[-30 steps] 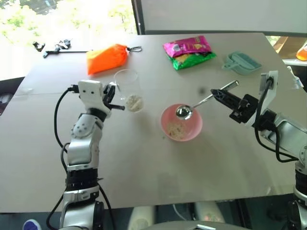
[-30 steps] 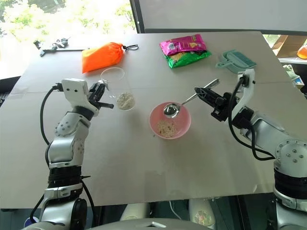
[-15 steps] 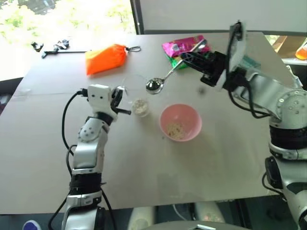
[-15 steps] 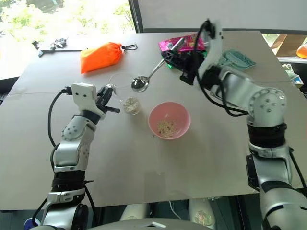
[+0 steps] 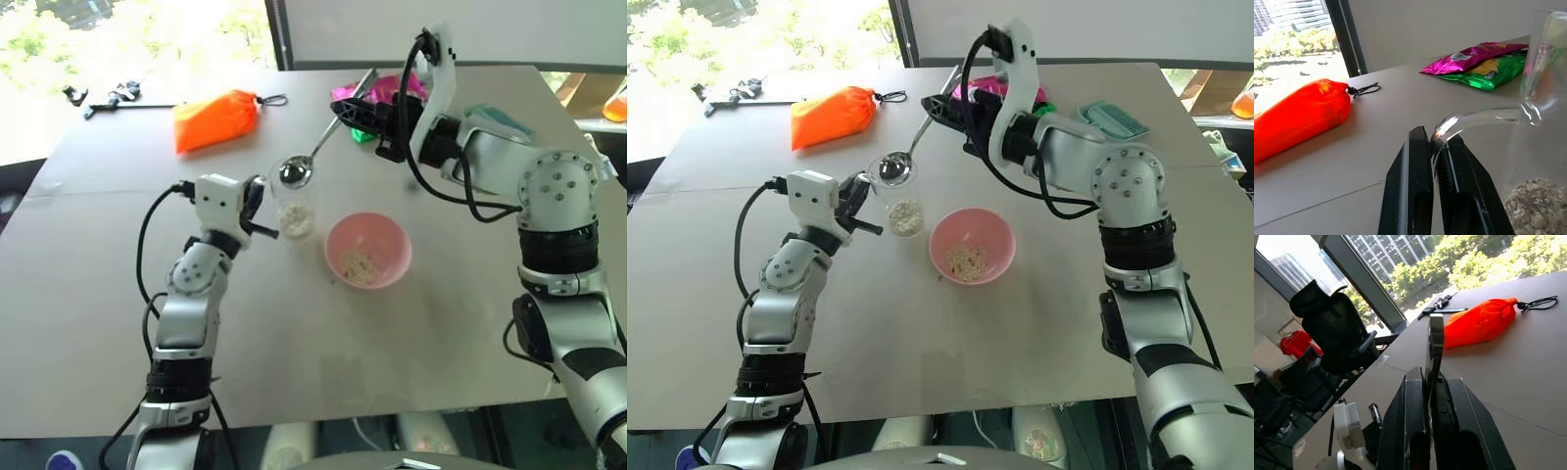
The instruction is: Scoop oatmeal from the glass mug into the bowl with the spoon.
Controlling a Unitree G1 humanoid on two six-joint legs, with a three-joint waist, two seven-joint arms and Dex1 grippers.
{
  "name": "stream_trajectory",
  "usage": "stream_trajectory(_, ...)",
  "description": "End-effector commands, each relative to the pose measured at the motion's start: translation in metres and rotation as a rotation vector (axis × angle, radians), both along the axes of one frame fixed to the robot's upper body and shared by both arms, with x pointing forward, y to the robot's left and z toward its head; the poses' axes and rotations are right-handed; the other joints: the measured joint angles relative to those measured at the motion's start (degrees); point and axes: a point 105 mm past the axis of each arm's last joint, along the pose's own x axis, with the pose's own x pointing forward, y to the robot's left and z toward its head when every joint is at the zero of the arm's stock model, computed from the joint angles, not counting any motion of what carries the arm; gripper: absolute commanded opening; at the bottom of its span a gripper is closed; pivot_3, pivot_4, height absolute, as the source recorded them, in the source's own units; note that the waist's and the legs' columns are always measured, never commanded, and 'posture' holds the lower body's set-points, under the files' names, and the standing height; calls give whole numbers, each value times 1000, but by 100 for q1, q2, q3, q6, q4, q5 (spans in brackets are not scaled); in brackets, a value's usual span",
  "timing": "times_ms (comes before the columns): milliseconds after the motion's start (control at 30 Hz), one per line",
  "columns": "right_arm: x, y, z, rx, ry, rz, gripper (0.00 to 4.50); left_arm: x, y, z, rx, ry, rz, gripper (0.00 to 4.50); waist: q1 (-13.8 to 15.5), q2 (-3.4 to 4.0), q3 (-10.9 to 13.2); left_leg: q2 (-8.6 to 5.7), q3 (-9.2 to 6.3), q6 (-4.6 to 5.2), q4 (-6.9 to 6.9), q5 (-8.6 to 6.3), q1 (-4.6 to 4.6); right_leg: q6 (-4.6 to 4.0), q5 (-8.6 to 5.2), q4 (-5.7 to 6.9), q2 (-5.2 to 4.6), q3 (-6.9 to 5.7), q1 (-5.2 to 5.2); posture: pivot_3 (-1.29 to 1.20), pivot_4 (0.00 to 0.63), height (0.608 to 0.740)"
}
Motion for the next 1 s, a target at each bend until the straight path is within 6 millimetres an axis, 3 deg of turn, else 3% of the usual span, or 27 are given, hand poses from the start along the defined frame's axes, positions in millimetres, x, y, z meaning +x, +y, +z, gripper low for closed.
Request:
stream_trajectory(33,-6,9,13,-32,-97,26,0,-8,-2,23,3,-105,-7,27,-12,0,0,0,0,0,0,0,0,0,0,0,0,0,-1,0,150,740)
stream_trajectory(233,-9,22,0,-173,-207,60,0,-7,-5,19,-5,-100,-7,27,-8,0,0,0,0,0,0,0,0,0,0,0,0,0,-1,0,150,740)
stream_trajectory(267,-8,23,-1,-181,-215,62,738,-7,-5,18,-7,-99,-5,0,-7,0,0,0,-1,0,0,0,0,0,0,0,0,0,-1,0,150,740)
stream_trajectory(300,-9,25,-2,-190,-223,74,933,-6,-5,18,-12,-98,-4,0,-5,0,0,0,-1,0,0,0,0,0,0,0,0,0,-1,0,150,740)
stream_trajectory(400,-11,26,-3,-198,-242,90,2339,-5,-3,17,-52,-89,13,0,-4,0,0,0,-1,0,1,0,0,0,0,0,0,-1,-1,0,150,740)
stream_trajectory(533,-13,11,10,-135,-289,74,4127,-3,9,13,-112,-72,58,0,-3,0,0,0,-1,0,1,0,0,0,0,0,0,-1,-1,0,150,740)
stream_trajectory(667,-28,-10,21,-78,-375,92,4127,-3,23,10,-120,-62,98,0,12,0,0,0,-2,0,0,0,-1,0,0,-4,-1,-2,0,0,150,740)
stream_trajectory(733,-34,-28,16,-106,-421,62,4127,-3,31,9,-120,-60,119,0,28,-1,-1,-2,-2,0,0,0,-1,0,0,-6,-3,-3,1,0,150,740)
stream_trajectory(933,-53,-77,-53,-402,-541,-55,4127,-3,50,4,-122,-75,190,0,92,-3,-2,-9,-2,0,-1,0,-3,0,0,-9,-9,-5,3,0,150,740)
stream_trajectory(1000,-63,-89,-73,-399,-517,-66,4127,-6,59,3,-120,-80,228,0,80,-5,-2,-8,-2,1,-1,-1,-3,0,0,-11,-9,-6,4,0,150,740)
